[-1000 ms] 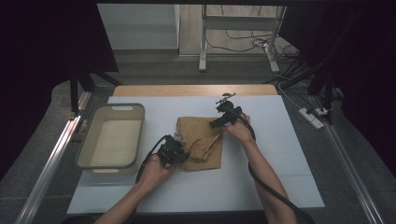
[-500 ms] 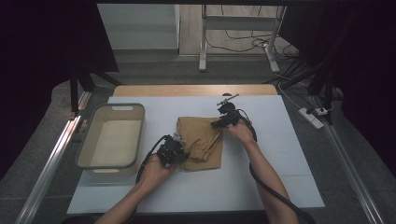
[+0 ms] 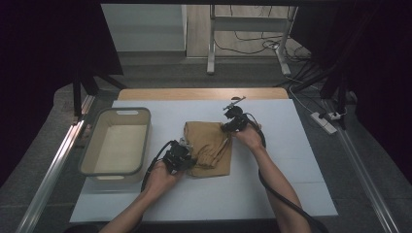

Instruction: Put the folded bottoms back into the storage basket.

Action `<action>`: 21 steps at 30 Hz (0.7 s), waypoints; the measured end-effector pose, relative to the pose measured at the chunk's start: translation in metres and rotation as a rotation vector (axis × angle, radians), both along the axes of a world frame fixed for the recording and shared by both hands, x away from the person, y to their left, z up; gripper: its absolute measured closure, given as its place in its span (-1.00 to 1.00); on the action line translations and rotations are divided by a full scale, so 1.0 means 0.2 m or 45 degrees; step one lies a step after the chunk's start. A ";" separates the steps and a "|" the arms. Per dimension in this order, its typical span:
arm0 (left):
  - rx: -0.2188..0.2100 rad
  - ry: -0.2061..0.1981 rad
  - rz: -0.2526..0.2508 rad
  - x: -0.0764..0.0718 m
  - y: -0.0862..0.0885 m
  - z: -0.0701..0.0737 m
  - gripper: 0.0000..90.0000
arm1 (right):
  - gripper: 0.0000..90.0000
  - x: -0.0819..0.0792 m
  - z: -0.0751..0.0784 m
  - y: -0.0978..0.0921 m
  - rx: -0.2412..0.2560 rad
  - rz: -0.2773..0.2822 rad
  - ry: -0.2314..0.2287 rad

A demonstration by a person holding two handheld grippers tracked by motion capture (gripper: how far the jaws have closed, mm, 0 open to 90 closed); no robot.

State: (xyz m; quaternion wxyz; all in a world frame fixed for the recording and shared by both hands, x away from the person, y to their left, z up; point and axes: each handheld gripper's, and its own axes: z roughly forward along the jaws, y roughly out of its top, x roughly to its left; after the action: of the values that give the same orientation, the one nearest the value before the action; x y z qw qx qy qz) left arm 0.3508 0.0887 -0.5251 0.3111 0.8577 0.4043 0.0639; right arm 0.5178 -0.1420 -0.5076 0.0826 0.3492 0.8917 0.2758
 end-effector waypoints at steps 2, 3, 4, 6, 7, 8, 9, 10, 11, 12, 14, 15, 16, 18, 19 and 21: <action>-0.013 0.012 0.012 0.00 0.00 0.00 0.71 | 0.82 0.00 0.00 0.00 -0.007 0.006 -0.003; -0.013 0.013 0.012 0.00 0.00 0.00 0.71 | 0.82 0.00 0.00 0.01 -0.006 0.008 -0.007; -0.011 0.015 0.010 0.00 0.00 0.00 0.71 | 0.83 0.00 0.01 0.01 -0.009 0.013 -0.008; -0.007 0.022 0.017 0.00 0.00 0.01 0.71 | 0.83 0.00 0.01 0.00 -0.008 0.017 -0.006; -0.005 0.024 0.019 0.01 0.00 0.01 0.72 | 0.83 0.00 0.02 0.00 0.000 0.017 -0.004; -0.005 0.029 0.022 0.01 0.00 0.01 0.72 | 0.83 0.00 0.02 0.00 0.004 0.018 -0.005; -0.007 0.035 0.025 0.01 0.00 0.02 0.72 | 0.83 0.00 0.03 0.00 0.007 0.020 -0.007; -0.011 0.039 0.030 0.01 0.00 0.02 0.72 | 0.83 0.00 0.04 0.00 0.008 0.023 -0.008; -0.015 0.042 0.033 0.01 0.00 0.03 0.72 | 0.83 0.00 0.05 0.00 0.009 0.027 -0.012; -0.019 0.043 0.035 0.01 0.00 0.03 0.73 | 0.83 0.00 0.05 0.00 0.009 0.030 -0.017; -0.028 0.037 0.036 0.01 0.01 0.05 0.73 | 0.83 -0.01 0.07 0.00 0.013 0.036 -0.030; -0.032 0.035 0.038 0.01 0.01 0.05 0.73 | 0.83 -0.01 0.08 0.00 0.014 0.042 -0.035; -0.037 0.030 0.038 0.01 0.01 0.06 0.73 | 0.83 -0.01 0.09 0.01 0.020 0.044 -0.041; -0.039 0.011 0.040 0.00 0.01 0.08 0.73 | 0.83 -0.02 0.12 0.01 0.026 0.052 -0.051; -0.039 0.003 0.041 0.00 0.02 0.09 0.73 | 0.83 -0.02 0.13 0.01 0.027 0.056 -0.059; -0.044 -0.010 0.045 0.00 0.03 0.12 0.73 | 0.83 -0.03 0.15 0.01 0.032 0.058 -0.073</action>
State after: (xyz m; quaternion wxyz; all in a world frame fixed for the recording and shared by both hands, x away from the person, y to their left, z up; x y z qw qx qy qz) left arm 0.3503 0.0938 -0.5021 0.3262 0.8448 0.4191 0.0657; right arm 0.5116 -0.1397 -0.4777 0.0974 0.3217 0.8931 0.2988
